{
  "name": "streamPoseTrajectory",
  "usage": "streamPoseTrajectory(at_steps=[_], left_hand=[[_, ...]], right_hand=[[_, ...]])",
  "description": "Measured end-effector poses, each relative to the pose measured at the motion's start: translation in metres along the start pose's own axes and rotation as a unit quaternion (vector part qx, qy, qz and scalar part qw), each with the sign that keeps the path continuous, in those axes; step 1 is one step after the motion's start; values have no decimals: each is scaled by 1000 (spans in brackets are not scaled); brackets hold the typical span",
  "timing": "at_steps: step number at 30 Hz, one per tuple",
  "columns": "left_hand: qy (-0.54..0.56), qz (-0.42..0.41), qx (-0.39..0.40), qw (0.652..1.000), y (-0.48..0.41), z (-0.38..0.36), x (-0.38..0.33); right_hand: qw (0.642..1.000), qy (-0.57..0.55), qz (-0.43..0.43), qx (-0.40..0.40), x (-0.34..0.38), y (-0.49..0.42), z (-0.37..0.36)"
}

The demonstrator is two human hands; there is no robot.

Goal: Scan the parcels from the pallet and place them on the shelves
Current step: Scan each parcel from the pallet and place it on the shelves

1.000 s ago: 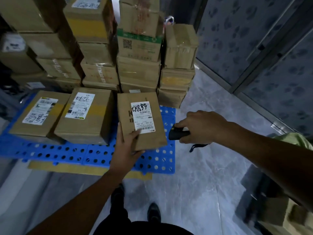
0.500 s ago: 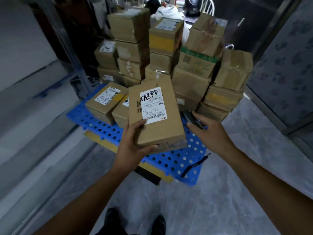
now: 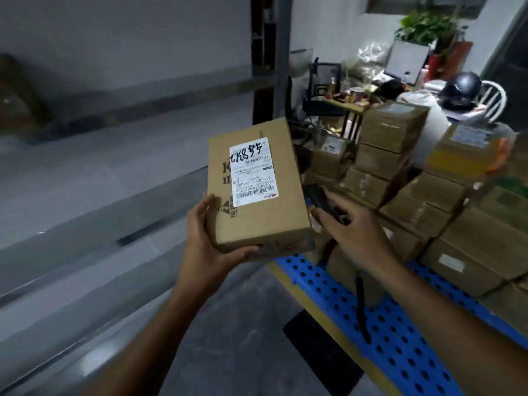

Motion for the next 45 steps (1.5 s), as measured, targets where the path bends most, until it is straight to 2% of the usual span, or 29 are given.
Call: streamPoseTrajectory(at_steps=[5,9,18,21,24,26,28,30,31,34,38,45], left_hand=[[-65,-16,-55,996,-14,127,-18],[-117,-24,-113,986,-29,202,-30],[-180,-16,-241,954,-71,290,-35],[-174,-16,-310,934,-80,303,-30],[-200,-25,-362,910,-92,300,-27],[-268,-51,-401,875,-104,289,-27],[-371,-76,-427,821,-119,271,-22],[-447,-70,-441,775,-136,259,-12],[-463,-61,-445,764,-143,258,-6],[-498,-14,-437,749,-162,261,13],[-506,50,-402,761,-184,271,32],[-494,85,-411,761,-194,266,38]], right_hand=[[996,-16,80,34,74,-78,-74],[988,-33,142,53,134,-131,-113],[968,-8,215,126,208,-253,-163],[956,-17,215,198,214,-289,-180],[947,-18,226,226,218,-316,-190],[944,-15,234,231,221,-336,-194],[943,-7,241,230,224,-354,-197],[943,16,246,223,225,-371,-198],[942,27,249,223,224,-379,-199],[937,30,256,236,223,-397,-206],[926,27,263,269,229,-414,-219],[921,51,267,279,225,-424,-219]])
Point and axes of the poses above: each hand's wrist, its own y-axis away from the middle knuckle, its own z-axis out of the back of the hand, x = y × z, the point moved 7 cm from there along -y, towards the middle knuckle, and after that the axes turned 13 degrees about x, right-handed, at the moved point
